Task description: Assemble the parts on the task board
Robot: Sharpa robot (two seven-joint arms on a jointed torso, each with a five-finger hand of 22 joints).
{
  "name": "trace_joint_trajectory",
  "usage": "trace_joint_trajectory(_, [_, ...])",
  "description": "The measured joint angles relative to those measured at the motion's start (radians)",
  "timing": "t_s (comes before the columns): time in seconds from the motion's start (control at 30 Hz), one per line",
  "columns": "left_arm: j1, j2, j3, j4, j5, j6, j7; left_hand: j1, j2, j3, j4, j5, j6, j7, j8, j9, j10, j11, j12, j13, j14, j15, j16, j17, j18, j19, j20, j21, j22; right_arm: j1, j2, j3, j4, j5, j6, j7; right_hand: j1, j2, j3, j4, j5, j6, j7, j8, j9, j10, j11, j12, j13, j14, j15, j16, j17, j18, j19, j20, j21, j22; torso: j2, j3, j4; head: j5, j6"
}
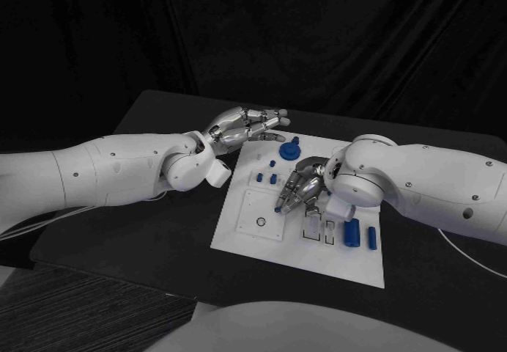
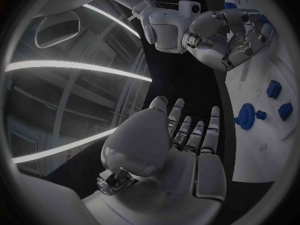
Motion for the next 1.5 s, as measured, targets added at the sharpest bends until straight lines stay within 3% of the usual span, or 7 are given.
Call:
trace_joint_trajectory(0.67, [-0.003,0.005,0.000,-0.004,0.000,0.002,-0.007,0.000,0.000,0.000,0.000,0.000,0.000,0.000,0.000,0.000,0.000,0.000,0.000,0.000,0.000,0.000,0.000,0.000,0.000,0.000,0.000,0.000,0.000,-0.002,0.006,0.000,-0.008,0.000,0.007,-0.008,0.000,0.000,0.000,0.000,0.000,0.000,0.000,0.000,0.000,0.000,0.000,-0.001,0.000,0.000,0.000,-0.026,-0.028,0.000,-0.023,0.002,-0.038,0.000,0.000,-0.0001,-0.0005,-0.001,0.000])
trace_joint_trajectory(0.9, [-0.004,0.006,0.000,-0.004,0.000,0.004,-0.009,0.000,0.000,0.000,0.000,0.000,0.000,0.000,0.000,0.000,0.000,0.000,0.000,0.000,0.000,0.000,0.000,0.000,0.000,0.000,0.000,0.000,0.000,-0.004,0.007,0.000,-0.011,-0.002,0.003,-0.008,-0.029,0.005,0.014,-0.014,0.000,-0.001,0.000,-0.004,0.000,0.000,0.000,-0.001,0.001,-0.001,0.000,-0.038,-0.042,0.000,-0.036,0.004,-0.054,0.000,0.000,-0.0001,-0.0005,-0.001,0.000])
trace_joint_trajectory(0.97, [-0.005,0.006,0.000,-0.004,0.000,0.004,-0.009,0.000,0.000,0.000,0.000,0.000,0.000,0.000,0.000,0.000,0.000,0.000,0.000,0.000,0.007,0.007,0.000,0.000,0.000,0.000,0.000,0.000,0.000,-0.004,0.007,0.000,-0.011,-0.002,0.002,-0.008,-0.029,0.005,0.014,-0.014,0.000,-0.012,0.011,-0.004,0.000,0.000,0.000,-0.001,0.001,-0.001,0.000,-0.038,-0.043,0.000,-0.035,0.004,-0.054,0.000,0.000,-0.0001,-0.0005,-0.001,0.000])
trace_joint_trajectory(1.37, [-0.006,0.006,0.000,-0.004,0.000,0.005,-0.011,0.000,0.000,0.000,0.000,0.000,0.000,0.000,0.000,0.000,0.000,0.000,0.000,0.000,0.007,0.007,0.000,0.000,0.000,0.000,0.000,0.000,0.000,-0.005,0.011,0.000,-0.009,-0.005,-0.004,-0.008,-0.032,0.008,0.014,-0.014,0.000,-0.011,0.011,-0.004,0.000,0.000,0.000,-0.001,0.001,-0.002,0.000,-0.057,-0.065,0.000,-0.041,-0.001,-0.085,0.000,0.000,-0.0002,-0.0004,0.000,0.000])
trace_joint_trajectory(1.5, [-0.006,0.006,0.000,-0.004,0.000,0.005,-0.011,0.000,0.000,0.000,0.000,0.000,0.000,0.000,0.000,0.000,0.000,0.000,0.000,0.000,0.007,0.007,0.000,0.000,0.000,0.000,0.000,0.005,0.000,-0.005,0.012,0.000,-0.008,-0.005,-0.006,-0.009,-0.032,0.008,0.014,-0.014,0.000,-0.011,0.011,-0.004,0.000,0.001,0.000,-0.001,0.001,-0.002,0.000,-0.057,-0.070,0.000,-0.055,0.005,-0.085,0.000,0.000,-0.0002,-0.0003,0.000,0.000])
